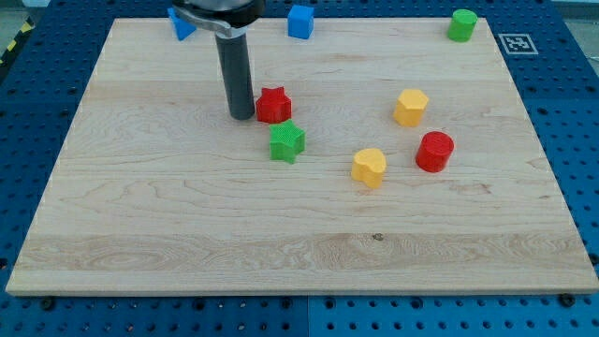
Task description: Slide the blue triangle towards the red star
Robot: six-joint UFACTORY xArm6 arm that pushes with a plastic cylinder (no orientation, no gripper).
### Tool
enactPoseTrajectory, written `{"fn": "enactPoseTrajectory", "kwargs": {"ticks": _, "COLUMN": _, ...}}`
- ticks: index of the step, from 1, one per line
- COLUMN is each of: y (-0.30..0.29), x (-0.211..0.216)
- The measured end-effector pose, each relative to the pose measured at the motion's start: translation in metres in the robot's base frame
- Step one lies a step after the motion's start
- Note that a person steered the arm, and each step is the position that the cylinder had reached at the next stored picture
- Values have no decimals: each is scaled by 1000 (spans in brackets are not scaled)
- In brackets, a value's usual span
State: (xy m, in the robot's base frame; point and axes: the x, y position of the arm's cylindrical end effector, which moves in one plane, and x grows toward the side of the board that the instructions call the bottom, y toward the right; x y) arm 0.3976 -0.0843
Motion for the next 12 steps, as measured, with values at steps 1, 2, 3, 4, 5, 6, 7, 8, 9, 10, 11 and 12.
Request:
{"fn": "enactPoseTrajectory", "kwargs": {"ticks": 1, "y": 5, "x": 0}}
{"fn": "enactPoseTrajectory", "kwargs": {"ticks": 2, "y": 15, "x": 0}}
{"fn": "enactPoseTrajectory", "kwargs": {"ticks": 3, "y": 20, "x": 0}}
{"fn": "enactPoseTrajectory", "kwargs": {"ticks": 4, "y": 9, "x": -4}}
{"fn": "enactPoseTrajectory", "kwargs": {"ticks": 5, "y": -25, "x": -20}}
{"fn": "enactPoseTrajectory", "kwargs": {"ticks": 6, "y": -64, "x": -31}}
{"fn": "enactPoseTrajectory", "kwargs": {"ticks": 7, "y": -68, "x": -33}}
{"fn": "enactPoseTrajectory", "kwargs": {"ticks": 8, "y": -114, "x": -69}}
{"fn": "enactPoseTrajectory", "kwargs": {"ticks": 9, "y": -155, "x": -125}}
{"fn": "enactPoseTrajectory", "kwargs": {"ticks": 10, "y": -141, "x": -197}}
{"fn": "enactPoseTrajectory", "kwargs": {"ticks": 11, "y": -134, "x": -206}}
{"fn": "enactPoseTrajectory", "kwargs": {"ticks": 12, "y": -131, "x": -206}}
